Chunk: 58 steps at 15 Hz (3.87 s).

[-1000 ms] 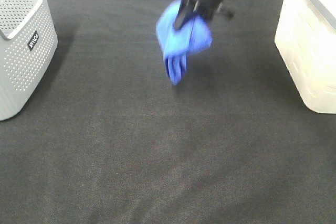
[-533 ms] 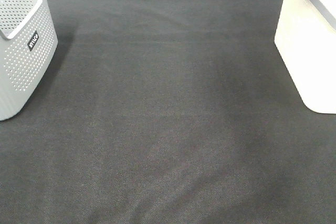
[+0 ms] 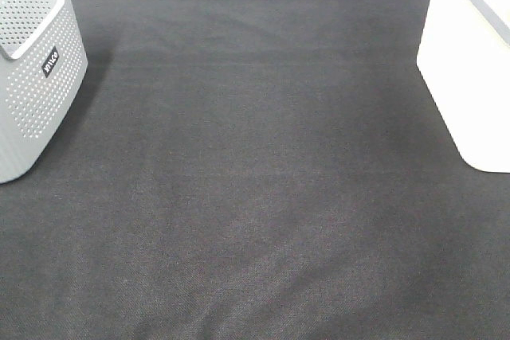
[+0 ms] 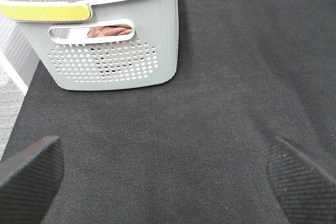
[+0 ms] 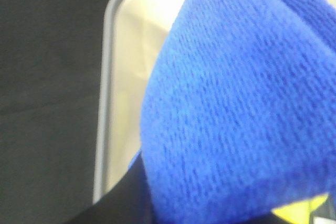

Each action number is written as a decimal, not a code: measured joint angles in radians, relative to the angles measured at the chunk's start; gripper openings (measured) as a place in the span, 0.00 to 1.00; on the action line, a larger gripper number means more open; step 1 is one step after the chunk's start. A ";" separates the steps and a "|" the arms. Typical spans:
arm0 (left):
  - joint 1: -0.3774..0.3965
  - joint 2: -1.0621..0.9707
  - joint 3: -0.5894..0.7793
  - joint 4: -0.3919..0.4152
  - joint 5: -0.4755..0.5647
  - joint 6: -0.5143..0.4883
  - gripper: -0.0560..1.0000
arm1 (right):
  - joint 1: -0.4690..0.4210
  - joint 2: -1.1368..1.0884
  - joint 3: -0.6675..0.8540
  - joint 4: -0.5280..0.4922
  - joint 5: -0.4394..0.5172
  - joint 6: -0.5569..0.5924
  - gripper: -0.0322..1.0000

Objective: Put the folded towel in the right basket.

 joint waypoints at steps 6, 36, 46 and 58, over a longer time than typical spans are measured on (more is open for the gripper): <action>0.000 0.000 0.000 0.000 0.000 0.000 0.98 | 0.000 0.058 0.009 -0.110 -0.003 -0.001 0.94; 0.000 0.000 0.000 -0.002 0.000 0.000 0.98 | 0.350 -0.834 0.922 -0.334 -0.045 0.182 0.96; 0.000 0.000 0.000 -0.028 0.000 0.000 0.98 | 0.350 -1.595 1.456 -0.325 -0.108 0.054 0.96; 0.000 0.000 0.000 -0.031 0.000 -0.002 0.98 | 0.350 -2.022 1.640 -0.389 0.061 0.123 0.96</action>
